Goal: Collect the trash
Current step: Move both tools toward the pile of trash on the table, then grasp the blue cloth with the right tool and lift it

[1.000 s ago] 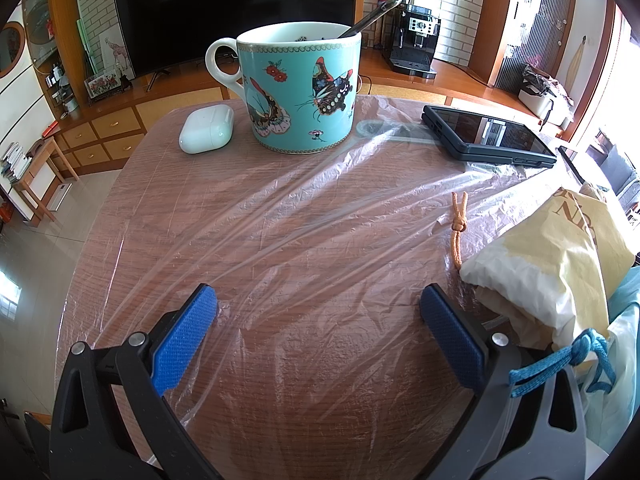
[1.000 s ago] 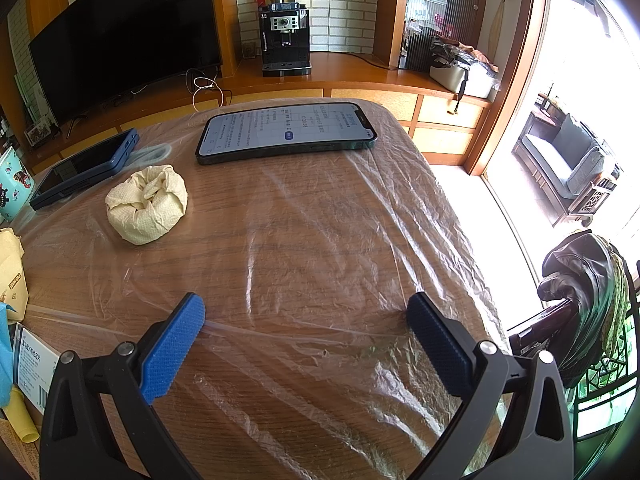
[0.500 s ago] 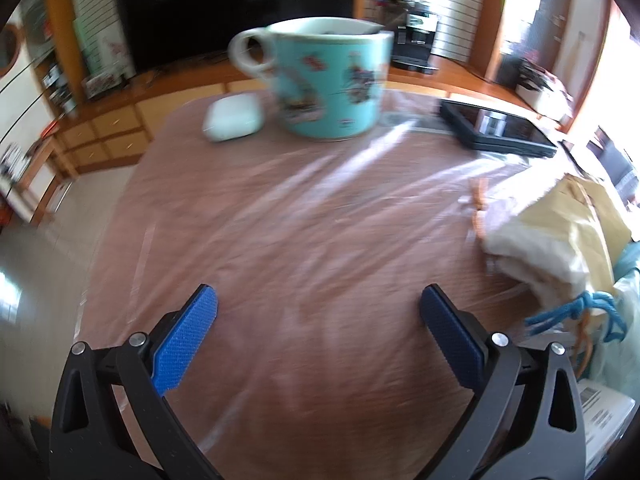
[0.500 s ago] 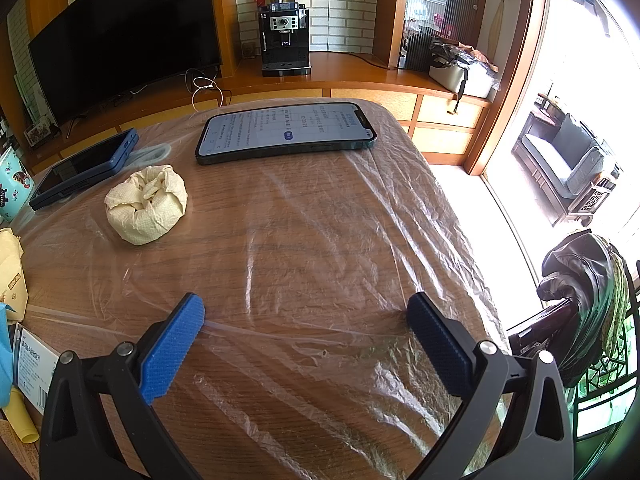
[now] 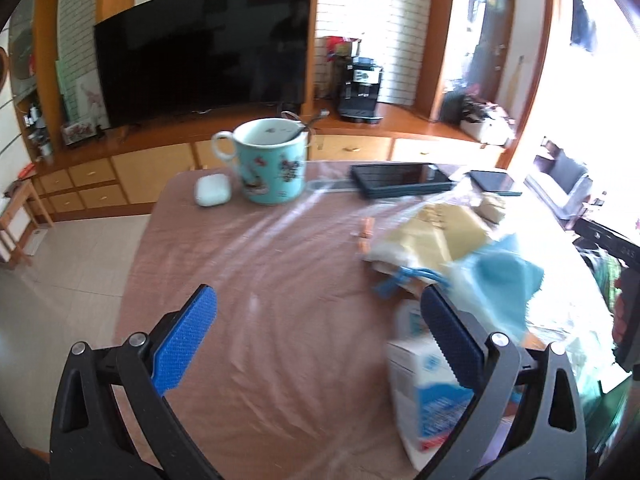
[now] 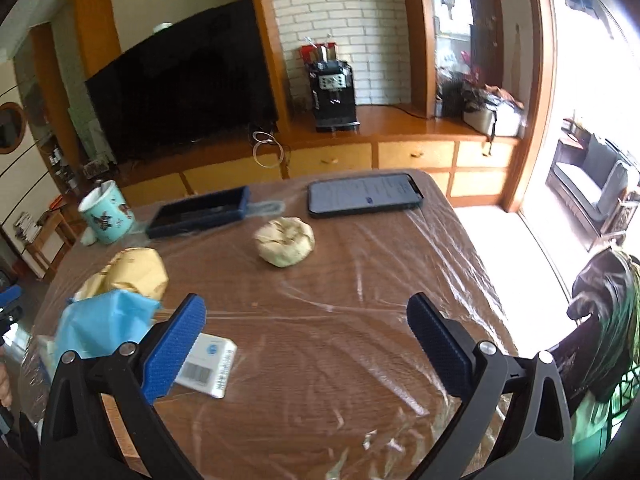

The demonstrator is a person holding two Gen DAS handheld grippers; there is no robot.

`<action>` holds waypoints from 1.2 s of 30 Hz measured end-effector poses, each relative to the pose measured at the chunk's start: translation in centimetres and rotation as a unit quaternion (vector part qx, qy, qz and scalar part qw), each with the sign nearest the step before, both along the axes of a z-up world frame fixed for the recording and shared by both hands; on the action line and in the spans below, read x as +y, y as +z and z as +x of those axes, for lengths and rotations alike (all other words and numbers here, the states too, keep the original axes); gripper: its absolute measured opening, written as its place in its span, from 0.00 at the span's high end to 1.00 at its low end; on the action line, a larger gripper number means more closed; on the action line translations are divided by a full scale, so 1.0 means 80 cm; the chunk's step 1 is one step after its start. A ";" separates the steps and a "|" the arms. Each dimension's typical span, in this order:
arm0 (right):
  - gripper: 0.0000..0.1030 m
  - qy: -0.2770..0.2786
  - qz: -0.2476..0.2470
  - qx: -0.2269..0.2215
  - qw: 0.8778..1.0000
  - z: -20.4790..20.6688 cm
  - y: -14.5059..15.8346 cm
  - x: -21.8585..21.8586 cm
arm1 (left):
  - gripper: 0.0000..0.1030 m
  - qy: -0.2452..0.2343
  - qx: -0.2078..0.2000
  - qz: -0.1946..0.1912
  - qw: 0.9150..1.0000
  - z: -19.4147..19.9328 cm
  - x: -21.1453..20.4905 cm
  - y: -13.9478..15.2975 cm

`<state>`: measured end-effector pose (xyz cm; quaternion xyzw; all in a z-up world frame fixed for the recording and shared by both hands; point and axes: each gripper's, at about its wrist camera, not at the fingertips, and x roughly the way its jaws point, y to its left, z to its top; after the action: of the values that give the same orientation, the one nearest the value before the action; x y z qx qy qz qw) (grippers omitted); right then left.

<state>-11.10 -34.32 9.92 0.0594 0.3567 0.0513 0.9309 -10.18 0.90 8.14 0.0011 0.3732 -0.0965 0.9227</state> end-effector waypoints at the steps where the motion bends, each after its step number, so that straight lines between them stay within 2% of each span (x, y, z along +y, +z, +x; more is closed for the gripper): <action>1: 0.04 0.015 -0.001 -0.006 1.000 -0.004 0.007 0.013 | 0.01 -0.007 -0.003 -0.002 1.000 -0.011 -0.006 0.002; 6: 0.04 0.071 0.000 -0.028 0.997 -0.030 0.037 0.079 | 0.01 -0.014 -0.005 0.016 1.000 -0.036 -0.034 0.003; 9: 0.04 0.086 0.015 -0.022 0.996 -0.041 0.035 0.104 | 0.01 -0.015 0.001 0.011 1.000 -0.048 -0.040 0.001; 13: 0.04 0.088 0.001 -0.014 0.996 -0.051 0.025 0.126 | 0.01 -0.011 0.005 0.006 1.000 -0.056 -0.045 -0.004; 23: 0.04 0.084 -0.004 0.020 0.996 -0.036 -0.006 0.145 | 0.01 -0.014 0.037 -0.018 0.999 -0.054 -0.050 -0.025; 30: 0.04 0.087 0.052 0.070 0.992 -0.004 -0.038 0.147 | 0.01 -0.022 0.057 -0.038 0.997 -0.038 -0.052 -0.040; 36: 0.04 0.098 0.074 0.081 0.989 0.010 -0.042 0.158 | 0.01 -0.024 0.078 -0.046 0.996 -0.027 -0.053 -0.058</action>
<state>-10.32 -21.68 6.60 0.0967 0.4300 0.1635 0.8826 -12.37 -3.30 3.52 -0.0402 0.4391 -0.1354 0.8873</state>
